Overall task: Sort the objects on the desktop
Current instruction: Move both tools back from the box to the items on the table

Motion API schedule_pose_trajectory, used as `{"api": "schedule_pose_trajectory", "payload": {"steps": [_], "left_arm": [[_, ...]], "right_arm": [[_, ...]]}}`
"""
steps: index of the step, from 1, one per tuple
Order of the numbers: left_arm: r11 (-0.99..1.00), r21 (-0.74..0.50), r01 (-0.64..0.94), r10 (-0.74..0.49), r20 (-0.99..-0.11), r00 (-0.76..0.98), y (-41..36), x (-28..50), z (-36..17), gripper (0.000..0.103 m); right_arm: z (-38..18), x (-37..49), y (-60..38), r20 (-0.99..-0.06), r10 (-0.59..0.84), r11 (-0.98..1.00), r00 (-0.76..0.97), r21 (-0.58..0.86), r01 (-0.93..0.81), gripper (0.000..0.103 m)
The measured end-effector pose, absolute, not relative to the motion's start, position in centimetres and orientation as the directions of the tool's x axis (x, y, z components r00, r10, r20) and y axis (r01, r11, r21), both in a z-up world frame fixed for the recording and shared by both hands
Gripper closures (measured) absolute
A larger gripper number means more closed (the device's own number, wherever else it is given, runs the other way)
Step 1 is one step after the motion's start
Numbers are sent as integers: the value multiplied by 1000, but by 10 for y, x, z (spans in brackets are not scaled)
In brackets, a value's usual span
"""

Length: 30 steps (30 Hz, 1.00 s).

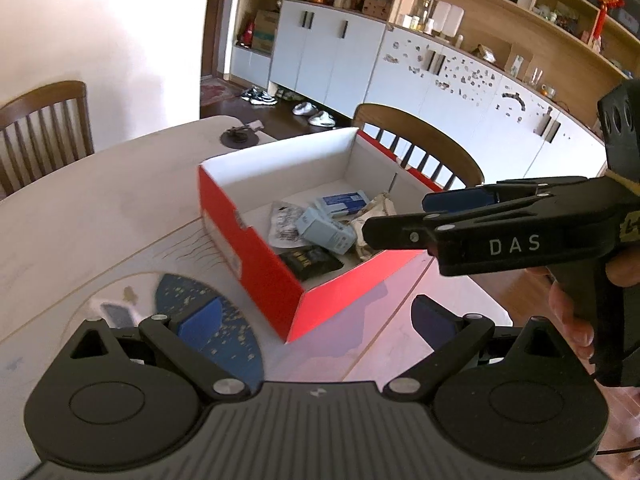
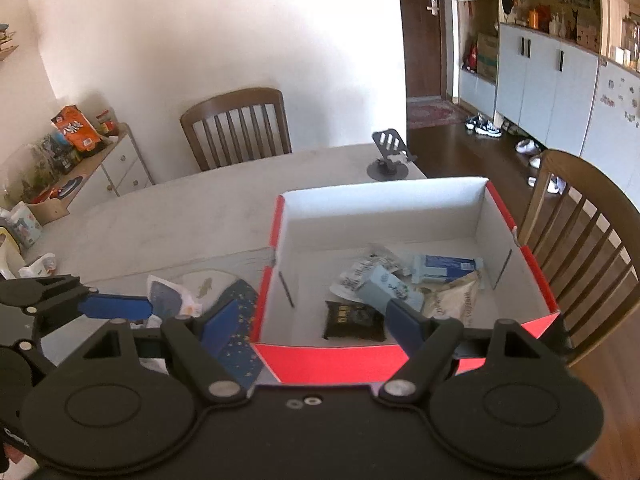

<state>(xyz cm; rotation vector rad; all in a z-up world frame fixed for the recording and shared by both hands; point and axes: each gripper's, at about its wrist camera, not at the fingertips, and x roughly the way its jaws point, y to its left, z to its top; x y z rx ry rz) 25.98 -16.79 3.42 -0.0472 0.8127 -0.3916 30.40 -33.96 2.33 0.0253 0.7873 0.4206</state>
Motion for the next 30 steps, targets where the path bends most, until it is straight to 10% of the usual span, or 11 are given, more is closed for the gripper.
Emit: {"api": "schedule_pose_trajectory", "payload": {"steps": [30], "left_arm": [[964, -161, 211, -265, -648, 715, -55, 167, 12, 2]], "right_arm": [[5, 243, -246, -653, 414, 896, 634, 168, -412, 22]]}}
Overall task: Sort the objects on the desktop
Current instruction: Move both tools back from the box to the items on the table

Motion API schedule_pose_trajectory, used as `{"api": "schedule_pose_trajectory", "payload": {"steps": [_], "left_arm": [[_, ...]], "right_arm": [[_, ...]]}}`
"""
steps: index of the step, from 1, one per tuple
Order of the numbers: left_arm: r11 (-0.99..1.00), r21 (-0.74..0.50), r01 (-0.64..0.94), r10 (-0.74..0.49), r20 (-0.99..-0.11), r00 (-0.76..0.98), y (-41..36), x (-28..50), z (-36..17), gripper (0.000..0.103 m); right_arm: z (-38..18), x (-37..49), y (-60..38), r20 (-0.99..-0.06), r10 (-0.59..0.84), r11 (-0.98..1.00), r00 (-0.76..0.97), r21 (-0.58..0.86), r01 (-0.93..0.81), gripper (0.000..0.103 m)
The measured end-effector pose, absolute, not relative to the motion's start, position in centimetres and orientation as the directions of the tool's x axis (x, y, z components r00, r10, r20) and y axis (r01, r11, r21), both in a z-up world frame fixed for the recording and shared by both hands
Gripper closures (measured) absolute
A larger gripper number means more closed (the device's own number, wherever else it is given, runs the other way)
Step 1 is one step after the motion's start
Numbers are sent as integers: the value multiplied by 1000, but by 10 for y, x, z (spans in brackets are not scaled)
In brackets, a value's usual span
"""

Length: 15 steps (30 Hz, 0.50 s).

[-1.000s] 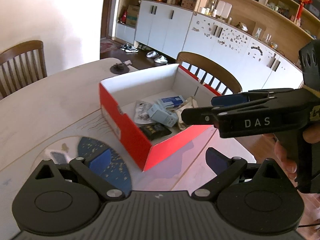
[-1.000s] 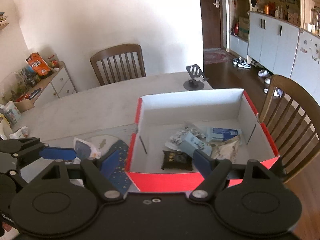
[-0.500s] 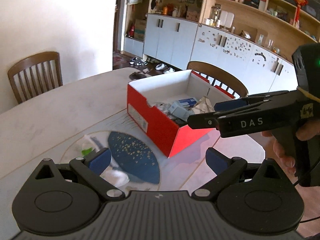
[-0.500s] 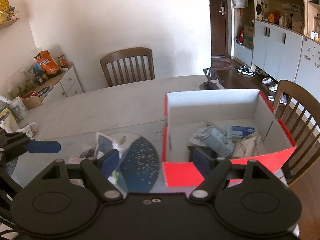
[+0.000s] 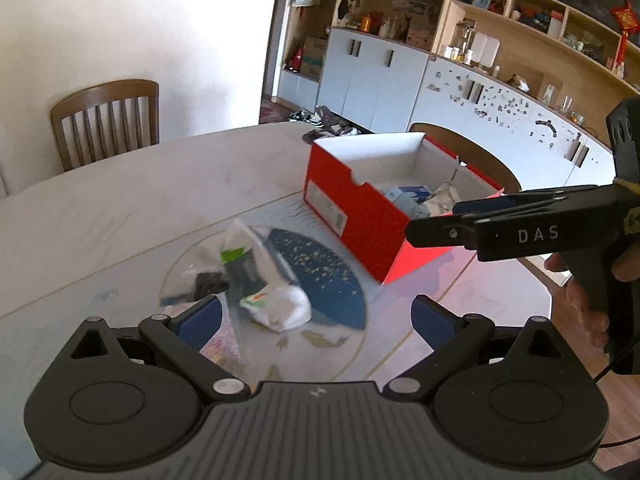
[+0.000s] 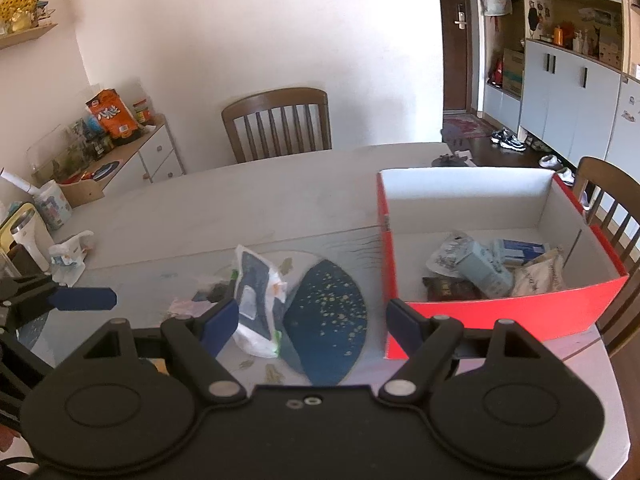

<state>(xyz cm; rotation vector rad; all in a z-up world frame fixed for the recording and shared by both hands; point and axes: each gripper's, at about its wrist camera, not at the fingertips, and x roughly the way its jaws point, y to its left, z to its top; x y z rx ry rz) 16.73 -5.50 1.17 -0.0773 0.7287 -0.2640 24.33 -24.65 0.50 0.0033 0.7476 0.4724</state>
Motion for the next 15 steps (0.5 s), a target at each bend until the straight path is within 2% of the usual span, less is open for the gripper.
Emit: {"api": "schedule_pose_trajectory", "payload": {"steps": [15], "left_arm": [[975, -144, 167, -219, -704, 675, -22, 152, -40, 2]], "right_arm": [[-12, 246, -212, -668, 426, 884, 610, 166, -437, 22]]}}
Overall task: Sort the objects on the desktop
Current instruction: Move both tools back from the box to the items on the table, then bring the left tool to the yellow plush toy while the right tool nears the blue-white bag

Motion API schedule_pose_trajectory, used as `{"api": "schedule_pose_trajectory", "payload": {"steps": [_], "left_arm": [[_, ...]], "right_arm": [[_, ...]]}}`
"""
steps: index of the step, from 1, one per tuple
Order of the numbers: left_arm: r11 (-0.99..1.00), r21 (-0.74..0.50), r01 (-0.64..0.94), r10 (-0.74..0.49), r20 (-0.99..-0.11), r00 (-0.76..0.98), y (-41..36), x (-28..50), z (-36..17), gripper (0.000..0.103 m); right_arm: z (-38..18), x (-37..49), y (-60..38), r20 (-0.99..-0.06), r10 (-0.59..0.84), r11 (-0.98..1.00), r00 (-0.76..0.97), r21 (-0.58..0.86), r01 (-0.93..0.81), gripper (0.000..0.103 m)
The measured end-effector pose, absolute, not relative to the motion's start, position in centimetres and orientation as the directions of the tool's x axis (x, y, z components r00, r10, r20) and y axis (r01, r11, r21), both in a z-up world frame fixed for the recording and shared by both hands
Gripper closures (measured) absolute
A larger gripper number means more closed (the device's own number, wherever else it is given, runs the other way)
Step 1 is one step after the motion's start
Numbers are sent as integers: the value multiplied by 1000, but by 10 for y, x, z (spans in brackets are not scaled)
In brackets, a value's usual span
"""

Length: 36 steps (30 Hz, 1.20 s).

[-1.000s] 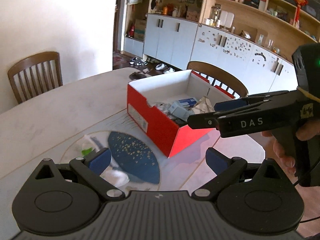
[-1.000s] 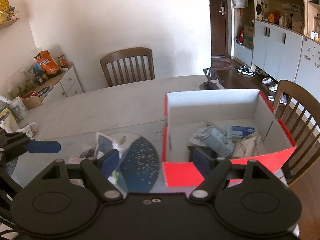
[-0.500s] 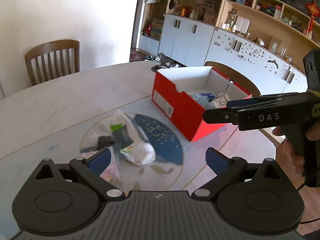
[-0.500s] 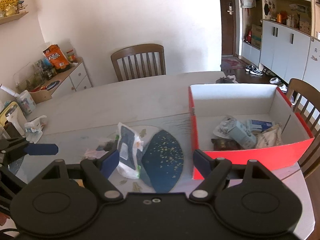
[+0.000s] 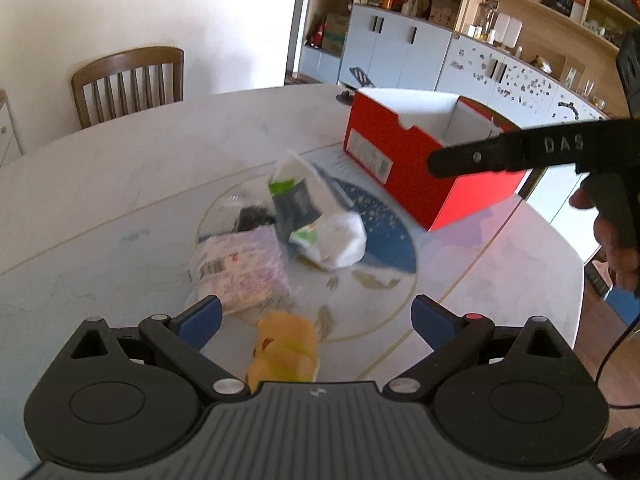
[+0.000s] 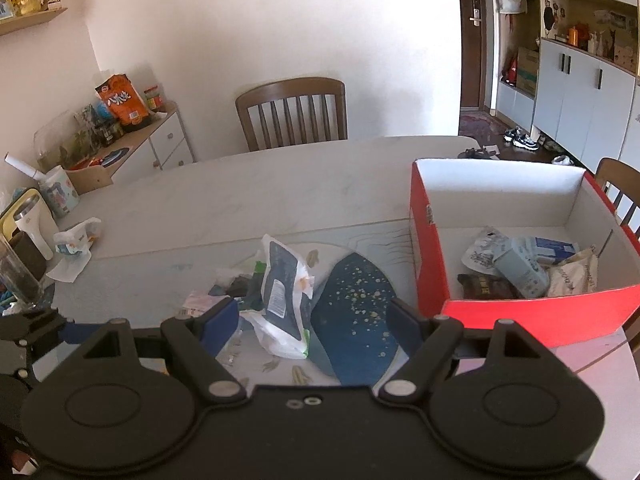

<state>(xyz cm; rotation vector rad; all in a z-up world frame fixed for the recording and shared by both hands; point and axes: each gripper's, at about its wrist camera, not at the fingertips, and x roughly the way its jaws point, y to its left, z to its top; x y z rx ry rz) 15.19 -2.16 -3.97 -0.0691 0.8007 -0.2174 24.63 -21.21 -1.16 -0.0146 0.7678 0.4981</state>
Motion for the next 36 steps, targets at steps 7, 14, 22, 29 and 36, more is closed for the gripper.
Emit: {"api": "schedule_pose_trajectory", "payload": {"steps": [7, 14, 22, 29, 36], "left_arm": [[972, -153, 180, -235, -711, 663, -15, 154, -55, 2], [969, -161, 185, -243, -725, 645, -12, 158, -70, 2], [974, -150, 168, -223, -756, 615, -2, 164, -92, 2], [972, -158, 172, -231, -748, 622, 1, 167, -95, 3], [971, -159, 180, -238, -742, 627, 0, 168, -98, 3]], "right_arm": [[-21, 254, -200, -684, 423, 884, 594, 166, -438, 22], [-29, 263, -185, -694, 424, 880, 582, 162, -447, 22], [-49, 282, -161, -728, 396, 881, 560, 130, -454, 22], [-66, 294, -139, -748, 367, 887, 553, 104, -449, 22], [-77, 308, -126, -760, 344, 899, 551, 97, -427, 23]]}}
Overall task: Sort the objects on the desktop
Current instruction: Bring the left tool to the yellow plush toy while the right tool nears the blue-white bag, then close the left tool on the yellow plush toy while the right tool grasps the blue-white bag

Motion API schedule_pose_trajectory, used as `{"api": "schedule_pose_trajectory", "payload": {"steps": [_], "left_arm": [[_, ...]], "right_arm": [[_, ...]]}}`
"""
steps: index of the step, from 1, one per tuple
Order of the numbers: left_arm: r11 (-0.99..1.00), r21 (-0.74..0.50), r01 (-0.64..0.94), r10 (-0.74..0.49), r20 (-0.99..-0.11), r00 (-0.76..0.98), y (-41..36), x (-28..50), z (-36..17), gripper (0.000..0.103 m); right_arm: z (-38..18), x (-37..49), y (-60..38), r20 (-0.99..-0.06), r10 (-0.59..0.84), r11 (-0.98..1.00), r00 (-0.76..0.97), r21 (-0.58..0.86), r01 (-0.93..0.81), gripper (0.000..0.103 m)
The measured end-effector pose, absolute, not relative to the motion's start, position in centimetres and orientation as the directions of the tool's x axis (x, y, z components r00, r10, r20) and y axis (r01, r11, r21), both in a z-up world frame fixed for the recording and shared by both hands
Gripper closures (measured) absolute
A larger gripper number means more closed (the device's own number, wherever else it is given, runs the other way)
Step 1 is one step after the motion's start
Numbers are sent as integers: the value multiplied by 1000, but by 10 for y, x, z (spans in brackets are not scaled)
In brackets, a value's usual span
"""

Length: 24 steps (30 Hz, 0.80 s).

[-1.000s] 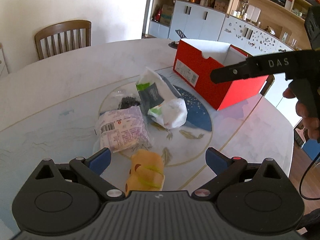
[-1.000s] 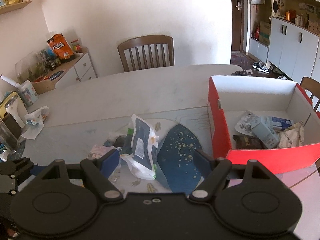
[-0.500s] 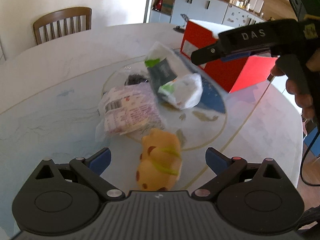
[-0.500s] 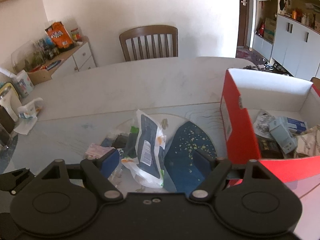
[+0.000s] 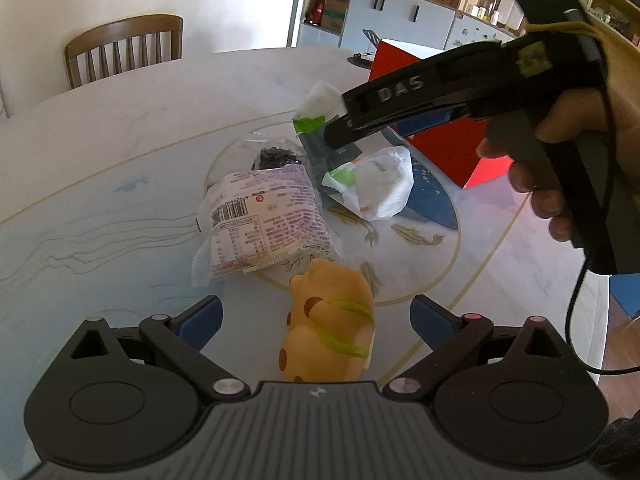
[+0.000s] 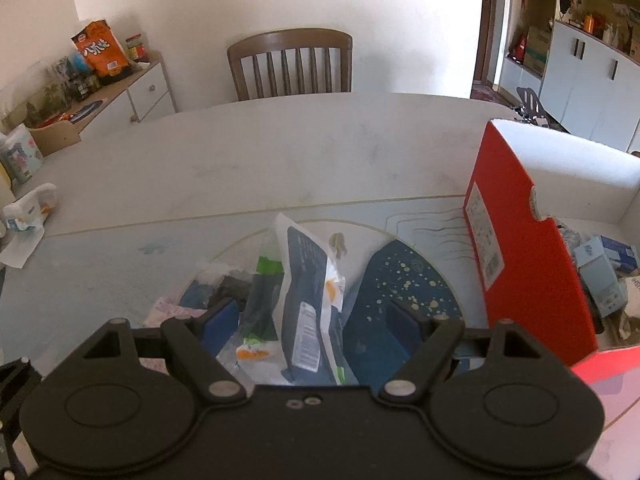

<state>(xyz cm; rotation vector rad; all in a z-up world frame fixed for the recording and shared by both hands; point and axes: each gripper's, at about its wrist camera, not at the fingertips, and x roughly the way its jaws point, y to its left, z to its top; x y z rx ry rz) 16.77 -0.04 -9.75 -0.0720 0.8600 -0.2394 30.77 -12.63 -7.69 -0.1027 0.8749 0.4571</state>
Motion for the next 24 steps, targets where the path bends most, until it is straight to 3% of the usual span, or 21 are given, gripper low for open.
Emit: {"api": "schedule_pose_trajectory", "payload": {"steps": [6, 15, 17, 19, 24], "left_arm": [[970, -153, 187, -238, -744, 624, -3, 167, -102, 6], [972, -133, 192, -226, -746, 626, -6, 165, -108, 19], [973, -124, 195, -221, -745, 629, -7, 165, -109, 24], [972, -124, 199, -223, -746, 628, -8, 164, -109, 26], [973, -114, 202, -218, -747, 628, -11, 162, -110, 36]], "right_arm": [[-89, 313, -120, -778, 318, 904, 541, 77, -420, 24], [-97, 315, -117, -782, 302, 910, 545, 67, -408, 26], [-97, 315, -117, -782, 304, 911, 543, 73, -405, 30], [-98, 315, -117, -787, 310, 909, 534, 79, -410, 47], [-101, 314, -119, -796, 309, 911, 521, 89, -403, 51]]}}
